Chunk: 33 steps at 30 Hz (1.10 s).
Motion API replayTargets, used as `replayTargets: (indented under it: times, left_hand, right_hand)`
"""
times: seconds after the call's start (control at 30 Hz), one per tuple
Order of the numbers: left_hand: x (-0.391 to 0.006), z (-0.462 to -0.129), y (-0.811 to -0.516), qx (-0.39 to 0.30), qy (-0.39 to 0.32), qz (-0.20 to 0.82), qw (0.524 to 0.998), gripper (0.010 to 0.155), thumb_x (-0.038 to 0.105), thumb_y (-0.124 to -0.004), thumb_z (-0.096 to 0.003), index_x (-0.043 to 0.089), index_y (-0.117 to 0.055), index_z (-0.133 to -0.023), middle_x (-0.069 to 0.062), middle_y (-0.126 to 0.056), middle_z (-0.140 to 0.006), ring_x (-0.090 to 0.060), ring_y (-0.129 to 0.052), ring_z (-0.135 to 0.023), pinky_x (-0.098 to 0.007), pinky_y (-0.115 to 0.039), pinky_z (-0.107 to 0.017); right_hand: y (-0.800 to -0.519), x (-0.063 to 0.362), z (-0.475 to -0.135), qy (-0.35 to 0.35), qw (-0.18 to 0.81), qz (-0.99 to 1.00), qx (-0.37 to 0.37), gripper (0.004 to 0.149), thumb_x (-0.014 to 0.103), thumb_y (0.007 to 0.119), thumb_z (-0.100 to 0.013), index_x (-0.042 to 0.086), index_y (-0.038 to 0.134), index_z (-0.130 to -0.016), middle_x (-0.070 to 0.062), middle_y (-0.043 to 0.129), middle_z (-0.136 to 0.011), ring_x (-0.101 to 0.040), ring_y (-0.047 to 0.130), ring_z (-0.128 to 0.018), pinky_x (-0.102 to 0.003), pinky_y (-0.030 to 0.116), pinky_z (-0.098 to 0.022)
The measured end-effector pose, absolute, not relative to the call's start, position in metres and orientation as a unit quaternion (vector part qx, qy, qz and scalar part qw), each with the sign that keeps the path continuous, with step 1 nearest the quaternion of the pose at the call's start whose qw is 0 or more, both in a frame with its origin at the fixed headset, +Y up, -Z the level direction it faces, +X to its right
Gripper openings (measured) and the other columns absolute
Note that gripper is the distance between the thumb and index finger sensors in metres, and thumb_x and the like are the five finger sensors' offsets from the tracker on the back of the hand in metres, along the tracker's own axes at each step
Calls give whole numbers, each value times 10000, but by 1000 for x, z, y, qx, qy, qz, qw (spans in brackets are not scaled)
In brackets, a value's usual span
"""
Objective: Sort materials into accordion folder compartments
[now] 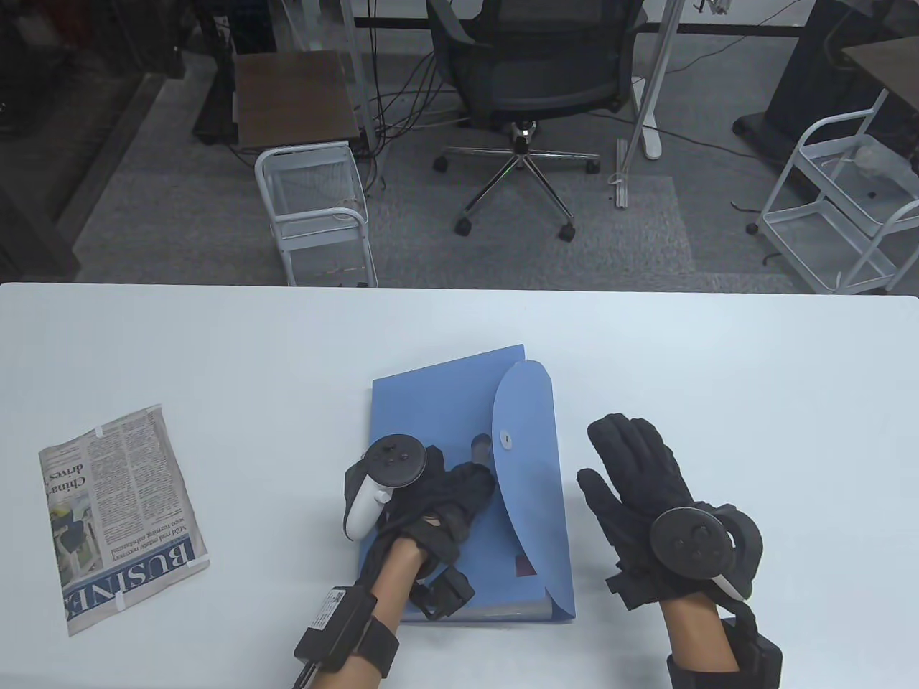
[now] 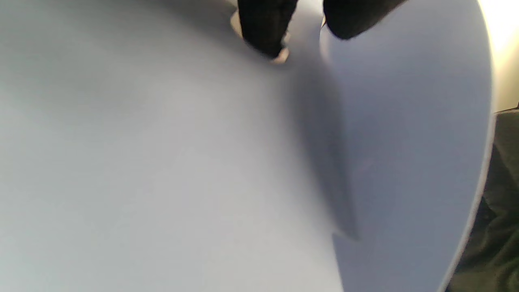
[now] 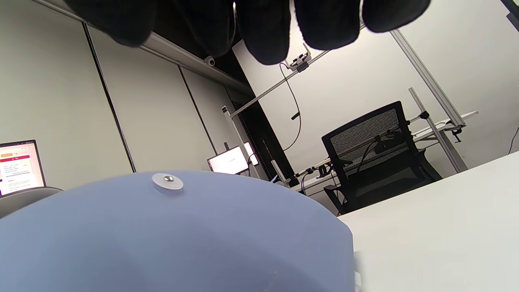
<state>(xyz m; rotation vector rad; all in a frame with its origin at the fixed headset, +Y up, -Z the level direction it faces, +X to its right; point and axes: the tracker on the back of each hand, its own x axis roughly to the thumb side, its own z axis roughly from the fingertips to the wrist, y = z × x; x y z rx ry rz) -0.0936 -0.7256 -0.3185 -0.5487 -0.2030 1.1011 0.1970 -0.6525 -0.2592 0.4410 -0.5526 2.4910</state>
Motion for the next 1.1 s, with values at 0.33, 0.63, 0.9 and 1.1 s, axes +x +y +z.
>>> replayTargets:
  times: [0.33,0.63,0.9,1.1]
  left_hand:
    - [-181,-310,-694,-165,-43,416,893,722,466,-609,-659,-7,-432,-1175,-358,113,-1099,-605,118,-901,-704,-113,-600]
    - [-309,-298,-700,-120,170,11,978,781,496,-677,-635,-22,-447,-1173,-306,-214,-1220,-590,-201,-1050,-697,-357,-694]
    - [-371,-285,-740,-192,314,67,927,885,541,-708,-627,-77,-379,-1170,-407,-209,-1177,-660,-345,-1018,-700,-472,-672]
    - [-379,-287,-747,-194,336,88,918,799,482,-706,-628,-30,-389,-1153,-383,-320,-1174,-570,-463,-1030,-601,-582,-691]
  right_hand:
    - [-657,193,-261,-191,259,933,164,614,541,635,-588,210,539,-1096,-170,599,-1144,-535,593,-1008,-709,561,-694]
    - [-657,196,-262,-185,256,936,153,612,513,679,-589,209,532,-1099,-172,592,-1147,-536,591,-1010,-707,566,-694]
    - [-660,197,-264,-173,257,939,149,612,512,679,-590,205,532,-1099,-175,591,-1147,-533,594,-1009,-708,569,-691]
    - [-662,197,-265,-165,253,942,148,612,511,678,-590,203,533,-1098,-178,596,-1145,-535,605,-1003,-703,582,-687]
